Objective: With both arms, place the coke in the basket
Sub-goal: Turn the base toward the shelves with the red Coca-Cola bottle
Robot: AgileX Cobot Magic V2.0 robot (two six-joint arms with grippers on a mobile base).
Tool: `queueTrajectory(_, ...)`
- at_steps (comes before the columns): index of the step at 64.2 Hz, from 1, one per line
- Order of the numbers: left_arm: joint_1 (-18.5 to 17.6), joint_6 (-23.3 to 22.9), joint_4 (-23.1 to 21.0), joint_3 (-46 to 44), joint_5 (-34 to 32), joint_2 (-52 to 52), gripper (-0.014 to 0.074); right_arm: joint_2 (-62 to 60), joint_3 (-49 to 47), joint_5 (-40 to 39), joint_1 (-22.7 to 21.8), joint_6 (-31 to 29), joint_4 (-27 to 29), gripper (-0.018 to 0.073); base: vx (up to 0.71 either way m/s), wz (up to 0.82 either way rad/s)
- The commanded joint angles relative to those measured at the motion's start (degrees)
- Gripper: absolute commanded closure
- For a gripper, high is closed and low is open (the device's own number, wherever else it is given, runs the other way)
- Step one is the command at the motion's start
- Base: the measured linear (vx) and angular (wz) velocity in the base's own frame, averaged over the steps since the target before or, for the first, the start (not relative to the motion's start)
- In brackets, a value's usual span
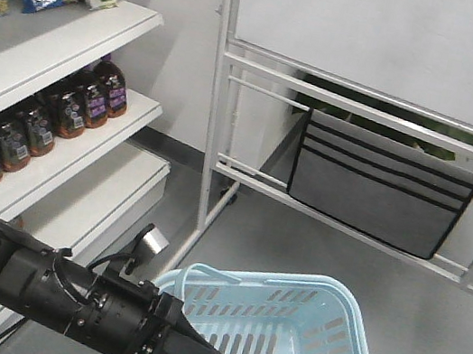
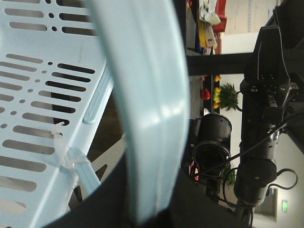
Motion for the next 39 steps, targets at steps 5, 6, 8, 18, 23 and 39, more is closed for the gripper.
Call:
queueTrajectory(5, 0.1, 0.7, -4.7, -0.7, 5.3, -2.6, 0.0603, -0.8, 0.9, -4.0, -0.1, -0.2, -0.6, 0.0568, 0.09, 0.36)
queueTrajectory(6, 0.1, 0.7, -4.7, -0.7, 5.3, -2.6, 0.0603, -0.8, 0.9, -4.0, -0.1, -0.2, -0.6, 0.0568, 0.10, 0.37)
queueTrajectory(8, 0.1, 0.7, -4.7, -0.7, 5.3, -2.6, 0.0603, -0.8, 0.9, -4.0, -0.1, -0.2, -0.6, 0.0568, 0.10, 0.38)
queueTrajectory(18, 0.1, 0.7, -4.7, -0.7, 5.3, -2.6, 0.0603, -0.8, 0.9, -4.0, -0.1, -0.2, -0.6, 0.0568, 0.10, 0.40)
queueTrajectory(23, 0.1, 0.7, -4.7, -0.7, 5.3, -2.6, 0.0603, -0.8, 0.9, -4.0, -0.1, -0.2, -0.6, 0.0568, 0.10, 0.40)
queueTrajectory(39, 0.1, 0.7, -4.7, -0.7, 5.3, -2.6, 0.0603, -0.8, 0.9, -4.0, -0.1, -0.2, -0.6, 0.0568, 0.09, 0.37)
